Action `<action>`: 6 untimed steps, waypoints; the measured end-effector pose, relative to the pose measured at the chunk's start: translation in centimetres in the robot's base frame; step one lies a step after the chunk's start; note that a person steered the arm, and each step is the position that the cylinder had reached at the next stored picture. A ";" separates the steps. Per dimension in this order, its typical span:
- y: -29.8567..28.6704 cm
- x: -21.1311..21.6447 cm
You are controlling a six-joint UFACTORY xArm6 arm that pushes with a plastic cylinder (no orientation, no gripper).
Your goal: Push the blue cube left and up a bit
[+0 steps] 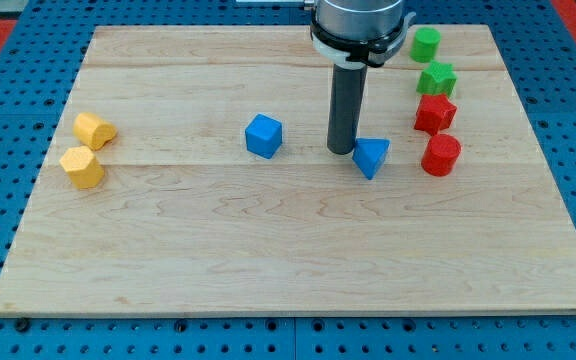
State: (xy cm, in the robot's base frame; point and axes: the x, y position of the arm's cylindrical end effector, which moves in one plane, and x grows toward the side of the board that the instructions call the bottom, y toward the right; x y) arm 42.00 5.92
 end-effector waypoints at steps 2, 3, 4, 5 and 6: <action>-6.7 -0.7; -6.8 0.0; -7.0 1.3; -7.3 1.6; -9.1 1.6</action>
